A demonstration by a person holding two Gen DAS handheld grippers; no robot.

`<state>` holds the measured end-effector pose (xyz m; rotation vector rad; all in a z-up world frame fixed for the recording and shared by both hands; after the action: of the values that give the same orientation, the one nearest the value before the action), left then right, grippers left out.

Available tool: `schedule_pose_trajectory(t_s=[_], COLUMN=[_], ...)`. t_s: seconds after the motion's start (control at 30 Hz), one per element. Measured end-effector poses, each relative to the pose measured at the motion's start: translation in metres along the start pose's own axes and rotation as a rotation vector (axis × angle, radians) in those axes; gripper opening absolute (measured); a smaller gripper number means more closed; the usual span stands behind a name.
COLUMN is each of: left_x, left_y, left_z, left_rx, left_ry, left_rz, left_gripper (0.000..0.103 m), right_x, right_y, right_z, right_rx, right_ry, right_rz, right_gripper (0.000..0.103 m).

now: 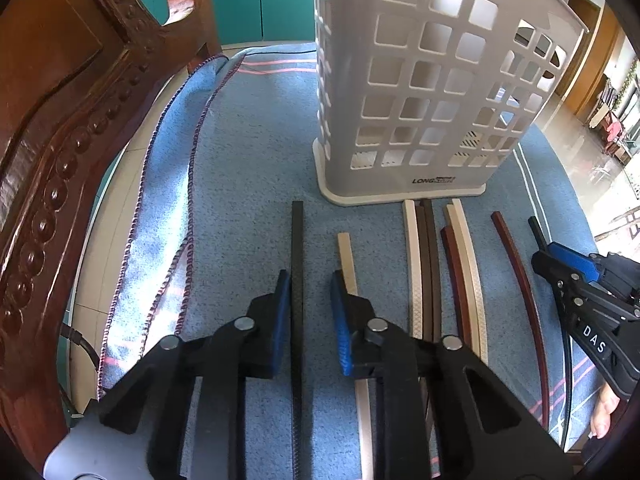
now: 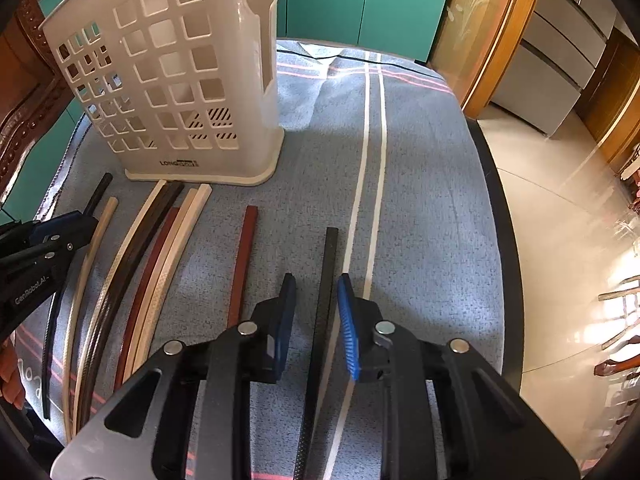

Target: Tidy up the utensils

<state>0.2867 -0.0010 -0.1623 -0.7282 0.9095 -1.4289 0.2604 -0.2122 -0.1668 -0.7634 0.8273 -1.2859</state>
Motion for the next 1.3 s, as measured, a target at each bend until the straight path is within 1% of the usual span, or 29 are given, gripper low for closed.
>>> schedule_pose_trajectory(t_s=[0.03, 0.1, 0.23, 0.3, 0.43, 0.47, 0.57, 0.7, 0.83, 0.93, 1.03, 1.13, 1.2, 1.3], left_x=[0.000, -0.003, -0.006, -0.007, -0.006, -0.007, -0.010, -0.017, -0.030, -0.038, -0.048, -0.064, -0.073, -0.084], left_y=[-0.001, -0.002, 0.001, -0.002, -0.029, -0.042, -0.075, -0.124, -0.174, -0.200, -0.226, -0.240, -0.240, -0.238], left_z=[0.000, -0.003, -0.001, -0.002, -0.003, -0.005, -0.010, -0.012, -0.016, -0.018, -0.014, -0.005, 0.005, 0.019], left_rx=[-0.001, -0.002, -0.006, 0.009, 0.104, 0.149, 0.245, 0.357, 0.465, 0.523, 0.603, 0.662, 0.679, 0.711], left_ry=[-0.004, -0.013, -0.022, -0.036, -0.047, -0.050, -0.069, -0.102, -0.155, -0.192, -0.235, -0.281, -0.334, -0.381], left_rz=[-0.001, -0.001, -0.019, -0.041, -0.055, -0.058, -0.064, -0.072, -0.091, -0.104, -0.134, -0.162, -0.204, -0.244], left_gripper=[0.017, 0.007, 0.007, 0.007, 0.007, 0.007, 0.007, 0.007, 0.007, 0.007, 0.007, 0.007, 0.007, 0.007], right_x=[0.001, 0.002, 0.003, 0.004, 0.008, 0.009, 0.011, 0.013, 0.013, 0.011, 0.008, 0.008, 0.008, 0.008], right_y=[0.000, -0.001, -0.002, -0.004, -0.026, -0.034, -0.060, -0.096, -0.126, -0.149, -0.175, -0.198, -0.207, -0.222], right_z=[0.000, 0.001, 0.000, -0.001, -0.005, -0.005, -0.007, -0.010, -0.010, -0.010, -0.004, 0.007, 0.014, 0.032], right_rx=[0.000, -0.001, 0.006, 0.011, 0.057, 0.070, 0.117, 0.176, 0.226, 0.274, 0.336, 0.400, 0.429, 0.472], right_ry=[0.004, 0.013, 0.024, 0.032, 0.039, 0.041, 0.039, 0.038, 0.038, 0.039, 0.038, 0.036, 0.036, 0.034], right_rz=[0.014, 0.029, 0.047, 0.066, 0.073, 0.078, 0.100, 0.132, 0.173, 0.198, 0.229, 0.251, 0.260, 0.280], right_gripper=[0.016, 0.008, 0.007, 0.007, 0.007, 0.007, 0.007, 0.007, 0.007, 0.007, 0.007, 0.007, 0.007, 0.007])
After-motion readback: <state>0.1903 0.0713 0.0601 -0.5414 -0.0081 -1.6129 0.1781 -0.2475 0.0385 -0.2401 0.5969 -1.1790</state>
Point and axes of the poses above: each gripper's, at about its wrist camera, not at the fingertips, and y roughly the way its jaws point, x to its right, z to its top, the point moved 1 cm from there along y, roughly the way its jaws point, and after that the axes turned 8 degrees about z, right-handed, at the moved point
